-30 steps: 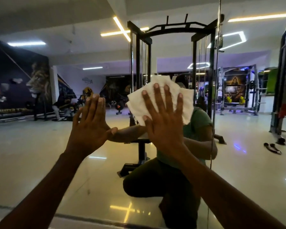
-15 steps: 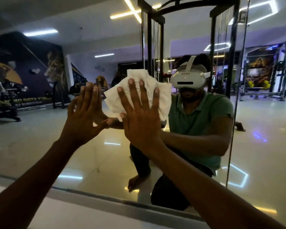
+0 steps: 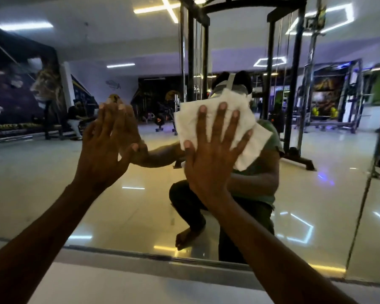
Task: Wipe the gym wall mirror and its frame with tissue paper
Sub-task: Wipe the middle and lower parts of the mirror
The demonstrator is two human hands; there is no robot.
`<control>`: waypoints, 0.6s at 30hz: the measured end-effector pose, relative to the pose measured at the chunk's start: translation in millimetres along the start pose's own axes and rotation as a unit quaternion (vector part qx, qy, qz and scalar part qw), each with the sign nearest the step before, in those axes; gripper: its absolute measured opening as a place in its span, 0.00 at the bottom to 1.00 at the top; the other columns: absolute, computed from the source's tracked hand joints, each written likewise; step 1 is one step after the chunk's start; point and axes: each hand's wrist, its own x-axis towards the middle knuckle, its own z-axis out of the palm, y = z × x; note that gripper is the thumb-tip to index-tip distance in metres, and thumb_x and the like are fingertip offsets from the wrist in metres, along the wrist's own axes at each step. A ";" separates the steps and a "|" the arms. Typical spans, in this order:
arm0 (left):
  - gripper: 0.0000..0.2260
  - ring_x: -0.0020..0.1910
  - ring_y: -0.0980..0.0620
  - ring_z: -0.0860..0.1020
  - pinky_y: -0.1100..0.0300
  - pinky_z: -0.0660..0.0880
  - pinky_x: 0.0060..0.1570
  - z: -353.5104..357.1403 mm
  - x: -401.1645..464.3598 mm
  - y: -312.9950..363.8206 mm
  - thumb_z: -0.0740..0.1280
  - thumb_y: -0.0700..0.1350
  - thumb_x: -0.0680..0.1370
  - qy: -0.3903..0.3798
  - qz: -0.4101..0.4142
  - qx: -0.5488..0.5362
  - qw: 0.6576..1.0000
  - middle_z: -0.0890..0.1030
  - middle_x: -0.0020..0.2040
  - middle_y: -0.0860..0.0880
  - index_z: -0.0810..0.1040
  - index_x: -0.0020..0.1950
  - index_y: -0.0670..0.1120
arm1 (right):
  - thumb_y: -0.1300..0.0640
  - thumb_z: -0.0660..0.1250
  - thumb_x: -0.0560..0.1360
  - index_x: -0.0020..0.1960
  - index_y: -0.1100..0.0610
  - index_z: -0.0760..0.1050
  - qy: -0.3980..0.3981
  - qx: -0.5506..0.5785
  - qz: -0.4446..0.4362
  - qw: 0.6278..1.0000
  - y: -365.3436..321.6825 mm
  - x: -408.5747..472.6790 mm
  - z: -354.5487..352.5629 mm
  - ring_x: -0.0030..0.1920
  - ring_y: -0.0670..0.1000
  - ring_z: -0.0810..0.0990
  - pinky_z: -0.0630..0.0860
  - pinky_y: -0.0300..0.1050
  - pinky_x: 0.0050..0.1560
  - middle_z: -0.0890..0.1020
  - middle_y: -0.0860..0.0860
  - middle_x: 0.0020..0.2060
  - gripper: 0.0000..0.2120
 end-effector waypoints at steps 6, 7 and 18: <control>0.37 0.83 0.35 0.48 0.37 0.50 0.80 -7.0 3.5 -77.9 0.48 0.63 0.84 0.031 -0.004 0.026 0.999 0.47 0.83 0.34 0.47 0.84 0.39 | 0.41 0.54 0.85 0.86 0.52 0.50 -0.008 -0.027 -0.144 0.989 -57.0 9.6 23.3 0.84 0.64 0.43 0.42 0.74 0.79 0.48 0.58 0.85 0.34; 0.38 0.83 0.35 0.48 0.40 0.47 0.80 -6.4 2.8 -84.6 0.47 0.64 0.84 0.035 -0.001 0.028 0.999 0.48 0.83 0.33 0.47 0.84 0.38 | 0.40 0.54 0.85 0.86 0.52 0.49 0.000 -0.038 -0.118 0.992 -45.1 12.1 19.4 0.84 0.63 0.43 0.43 0.74 0.79 0.47 0.59 0.85 0.34; 0.38 0.83 0.37 0.50 0.41 0.49 0.80 -19.7 9.5 -147.7 0.43 0.65 0.84 0.057 -0.039 0.009 0.998 0.50 0.83 0.35 0.52 0.83 0.37 | 0.38 0.51 0.84 0.86 0.52 0.42 0.019 -0.084 -0.040 0.995 -152.5 70.2 26.8 0.83 0.67 0.41 0.42 0.76 0.78 0.43 0.60 0.84 0.37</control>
